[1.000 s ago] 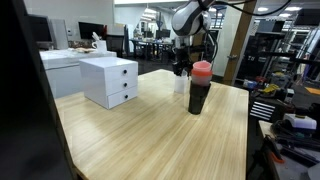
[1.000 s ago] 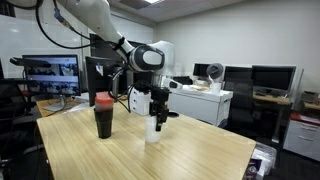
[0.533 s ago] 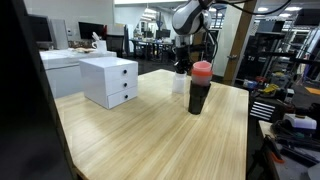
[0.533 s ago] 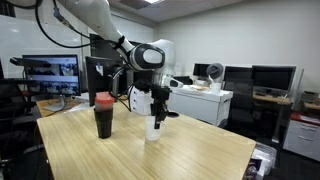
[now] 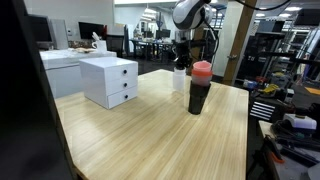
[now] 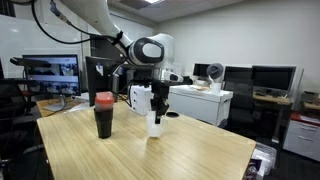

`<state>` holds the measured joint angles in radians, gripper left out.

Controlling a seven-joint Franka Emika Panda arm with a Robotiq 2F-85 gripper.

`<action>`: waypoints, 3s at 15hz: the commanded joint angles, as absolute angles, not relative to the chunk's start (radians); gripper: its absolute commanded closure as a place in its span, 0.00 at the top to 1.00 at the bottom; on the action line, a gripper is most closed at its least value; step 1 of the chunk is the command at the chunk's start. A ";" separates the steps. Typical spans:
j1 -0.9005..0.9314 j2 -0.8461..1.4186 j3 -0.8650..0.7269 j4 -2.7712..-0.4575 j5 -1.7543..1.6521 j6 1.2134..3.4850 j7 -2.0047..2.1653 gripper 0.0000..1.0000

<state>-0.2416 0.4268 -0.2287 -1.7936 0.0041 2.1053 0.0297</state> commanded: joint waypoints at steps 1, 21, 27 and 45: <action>-0.239 0.352 -0.219 -1.824 -0.023 2.072 0.008 0.07; -0.238 0.114 -0.213 -2.169 -0.053 2.183 -0.094 0.06; -0.243 0.101 -0.228 -2.176 -0.049 2.200 -0.089 0.06; -0.255 0.114 -0.266 -2.281 -0.109 2.174 -0.114 0.84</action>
